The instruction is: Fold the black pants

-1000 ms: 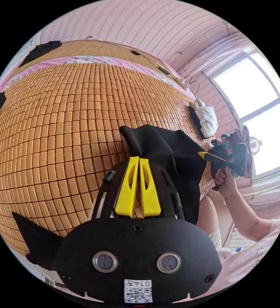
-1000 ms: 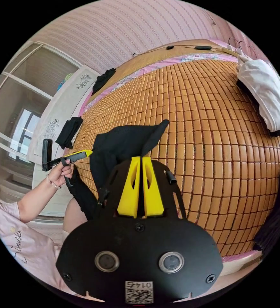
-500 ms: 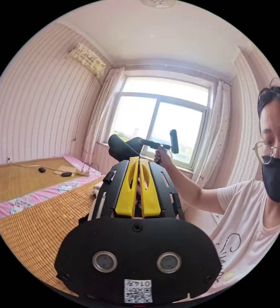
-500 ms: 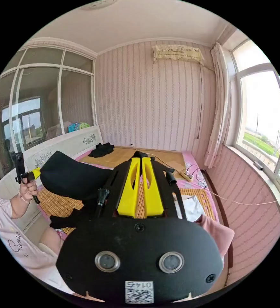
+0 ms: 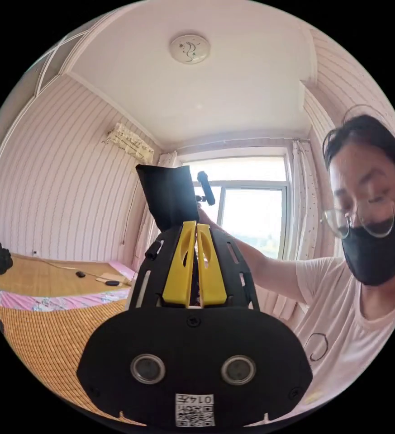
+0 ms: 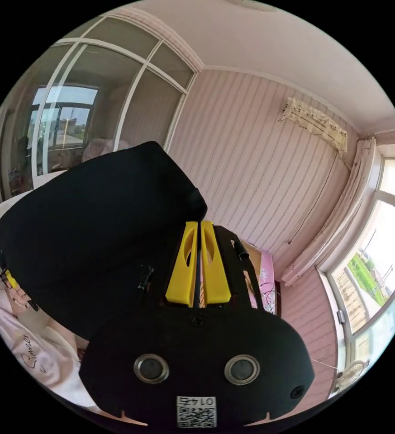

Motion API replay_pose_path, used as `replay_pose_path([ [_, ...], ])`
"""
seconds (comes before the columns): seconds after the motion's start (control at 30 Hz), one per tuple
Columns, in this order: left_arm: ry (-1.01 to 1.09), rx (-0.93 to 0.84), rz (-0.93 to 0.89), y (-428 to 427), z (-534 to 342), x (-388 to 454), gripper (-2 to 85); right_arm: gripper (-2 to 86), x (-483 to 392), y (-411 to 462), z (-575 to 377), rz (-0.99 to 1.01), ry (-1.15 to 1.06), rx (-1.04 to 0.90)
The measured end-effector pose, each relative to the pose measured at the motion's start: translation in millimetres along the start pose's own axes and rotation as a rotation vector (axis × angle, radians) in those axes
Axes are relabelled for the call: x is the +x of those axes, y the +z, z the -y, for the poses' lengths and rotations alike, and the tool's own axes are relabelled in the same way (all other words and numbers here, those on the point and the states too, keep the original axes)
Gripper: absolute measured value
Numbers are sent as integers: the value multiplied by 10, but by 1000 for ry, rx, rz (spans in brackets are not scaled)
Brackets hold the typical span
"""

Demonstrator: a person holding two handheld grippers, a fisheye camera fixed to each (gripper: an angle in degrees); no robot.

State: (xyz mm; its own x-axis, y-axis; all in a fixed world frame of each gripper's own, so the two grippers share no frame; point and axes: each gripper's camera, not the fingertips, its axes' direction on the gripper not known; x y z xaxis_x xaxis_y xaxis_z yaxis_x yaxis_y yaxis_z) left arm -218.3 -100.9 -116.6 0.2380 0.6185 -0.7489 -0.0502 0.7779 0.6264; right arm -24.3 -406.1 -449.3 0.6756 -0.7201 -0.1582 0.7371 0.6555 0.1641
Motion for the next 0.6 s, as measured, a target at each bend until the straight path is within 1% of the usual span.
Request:
replay_pose_path([
  [0.03,-4,-34,26,-49,-189,10,-10,1,-264,393,-328,67,-6,-31],
  [0.07,-13,-110,85,-138,-577,29,-10,1,-513,723,-708,135,10,-58],
  [0.1,-51,-195,135,-213,-961,19,-10,1,-630,863,-913,169,21,-76],
  [0.13,-81,-241,153,-247,-1145,3,-10,1,-850,1086,-1342,210,44,-110],
  [0.17,-163,-309,168,-319,-1480,-48,-10,0,-1028,1230,-1785,223,82,-139],
  [0.2,-232,-363,158,-375,-1762,-81,-10,0,-1098,1277,-2003,221,109,-154],
  [0.27,-289,-414,132,-414,-2025,-74,-10,0,-1189,1306,-2748,220,271,-224],
  [0.3,-288,-422,90,-404,-2090,-34,-10,0,-1162,1264,-2895,222,325,-232],
  [0.33,-277,-420,65,-386,-2089,-9,-10,0,-1064,1117,-3125,225,431,-212],
  [0.37,-235,-405,-8,-323,-2033,50,-10,1,-949,907,-3238,215,497,-171],
  [0.4,-171,-377,-80,-246,-1920,113,-10,1,-896,783,-3244,189,506,-149],
  [0.43,-136,-360,-117,-205,-1847,140,-10,1,-800,505,-3160,112,494,-92],
  [0.47,-74,-323,-182,-129,-1664,173,-10,1,-712,205,-2963,40,458,-13],
  [0.5,-41,-274,-235,-81,-1436,162,-10,1,-665,54,-2825,8,442,33],
  [0.53,-29,-240,-261,-78,-1302,143,-10,1,-581,-223,-2471,-29,400,124],
  [0.57,-16,-155,-292,-127,-1016,94,-10,1,-528,-434,-2029,-17,321,197],
  [0.6,1,-69,-293,-235,-752,46,-10,1,-511,-501,-1793,6,277,224],
])
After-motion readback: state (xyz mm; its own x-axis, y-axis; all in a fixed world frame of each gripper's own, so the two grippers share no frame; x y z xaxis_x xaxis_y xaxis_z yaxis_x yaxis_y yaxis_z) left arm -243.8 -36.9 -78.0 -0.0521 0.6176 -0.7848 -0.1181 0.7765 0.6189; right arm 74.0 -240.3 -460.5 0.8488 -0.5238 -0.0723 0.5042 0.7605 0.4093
